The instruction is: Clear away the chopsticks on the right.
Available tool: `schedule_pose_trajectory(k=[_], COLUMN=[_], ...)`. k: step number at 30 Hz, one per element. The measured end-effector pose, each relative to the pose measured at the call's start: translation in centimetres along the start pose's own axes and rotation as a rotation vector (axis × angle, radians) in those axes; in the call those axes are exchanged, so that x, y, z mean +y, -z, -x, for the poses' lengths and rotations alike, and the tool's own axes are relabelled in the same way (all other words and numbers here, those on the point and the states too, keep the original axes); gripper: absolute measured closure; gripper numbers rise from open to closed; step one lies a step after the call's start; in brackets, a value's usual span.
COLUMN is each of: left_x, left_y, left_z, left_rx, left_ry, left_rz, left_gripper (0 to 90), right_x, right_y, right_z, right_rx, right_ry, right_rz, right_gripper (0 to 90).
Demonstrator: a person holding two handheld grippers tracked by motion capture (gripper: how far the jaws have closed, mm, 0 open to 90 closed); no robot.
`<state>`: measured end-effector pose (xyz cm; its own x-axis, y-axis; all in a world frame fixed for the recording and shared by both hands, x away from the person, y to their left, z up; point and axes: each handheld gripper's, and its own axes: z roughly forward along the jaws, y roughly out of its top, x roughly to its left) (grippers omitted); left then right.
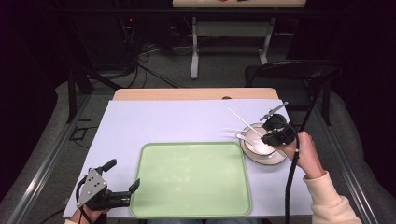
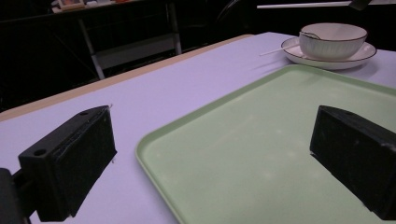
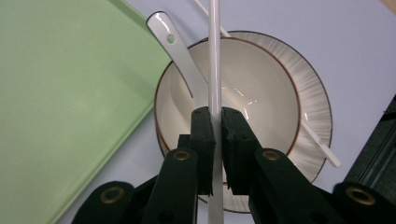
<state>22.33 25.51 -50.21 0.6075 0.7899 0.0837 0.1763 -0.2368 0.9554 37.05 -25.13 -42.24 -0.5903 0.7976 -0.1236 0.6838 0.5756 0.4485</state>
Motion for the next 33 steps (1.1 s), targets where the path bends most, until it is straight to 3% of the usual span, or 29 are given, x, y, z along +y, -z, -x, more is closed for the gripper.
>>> schedule_pose_trajectory(k=[14,27,33], left_x=[0.0,0.0,0.0], left_y=[0.0,0.0,0.0], left_z=[0.0,0.0,0.1], left_rx=[0.0,0.0,-0.001], left_ry=[-0.001,-0.001,-0.001], left_rz=[0.002,0.006,0.011], left_gripper=[0.0,0.0,0.0], right_x=[-1.3,-2.9,-3.3], right_y=[-0.9,-2.0,-3.1], right_z=[-2.8,-6.0,-7.3], right_rx=[0.021,0.041,0.064], right_ry=[-0.009,-0.062,-0.095], right_rz=[-0.028,0.017,-0.011], right_gripper=[83.7,83.7,83.7])
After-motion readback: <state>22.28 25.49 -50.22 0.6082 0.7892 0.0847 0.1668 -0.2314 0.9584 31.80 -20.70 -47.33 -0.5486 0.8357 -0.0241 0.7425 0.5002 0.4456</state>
